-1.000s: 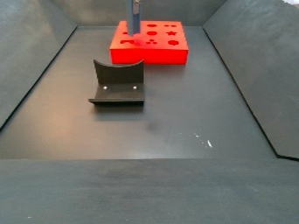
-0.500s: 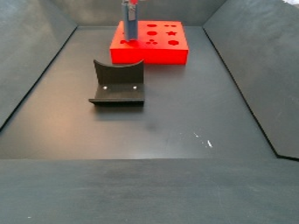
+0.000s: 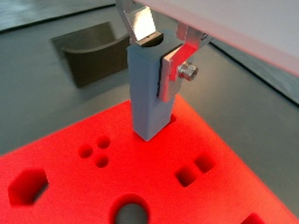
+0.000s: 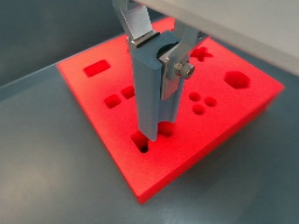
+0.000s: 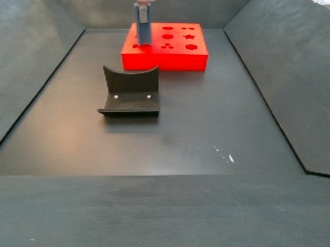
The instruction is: Insert the arch object.
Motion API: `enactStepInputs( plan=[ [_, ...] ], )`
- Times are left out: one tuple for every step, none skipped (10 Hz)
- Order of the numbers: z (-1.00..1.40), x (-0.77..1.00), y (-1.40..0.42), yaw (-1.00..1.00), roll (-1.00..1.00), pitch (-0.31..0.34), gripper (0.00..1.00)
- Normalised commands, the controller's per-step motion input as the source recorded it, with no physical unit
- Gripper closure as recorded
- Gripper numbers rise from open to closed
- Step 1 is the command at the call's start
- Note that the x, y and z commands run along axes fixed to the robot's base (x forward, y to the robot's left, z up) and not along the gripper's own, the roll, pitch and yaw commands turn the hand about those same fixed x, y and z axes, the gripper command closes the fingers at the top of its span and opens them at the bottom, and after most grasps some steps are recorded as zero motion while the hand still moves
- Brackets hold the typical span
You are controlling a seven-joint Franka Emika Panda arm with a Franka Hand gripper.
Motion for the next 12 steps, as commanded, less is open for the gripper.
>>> enactStepInputs(
  plan=[
    [-0.03,0.0,0.0,-1.0,0.0,0.0,1.0],
    [-0.03,0.0,0.0,-1.0,0.0,0.0,1.0],
    [-0.03,0.0,0.0,-1.0,0.0,0.0,1.0],
    [0.12,0.39,0.05,-0.38,0.0,0.139,1.0],
    [-0.06,0.0,0.0,0.0,0.0,0.0,1.0],
    [-0.09,0.31,0.0,0.0,0.0,0.0,1.0],
    [-0.08,0.34,0.0,0.06,0.01,0.0,1.0],
    [0.0,0.13,0.0,0.3,0.09,-0.004,1.0],
    [0.08,0.12,0.0,0.34,0.18,0.0,1.0],
    [0.05,0.0,0.01,0.21,0.24,0.0,1.0],
    [0.05,-0.08,0.02,0.1,0.23,0.0,1.0],
    [0.0,0.0,0.0,0.05,0.15,0.0,1.0]
  ],
)
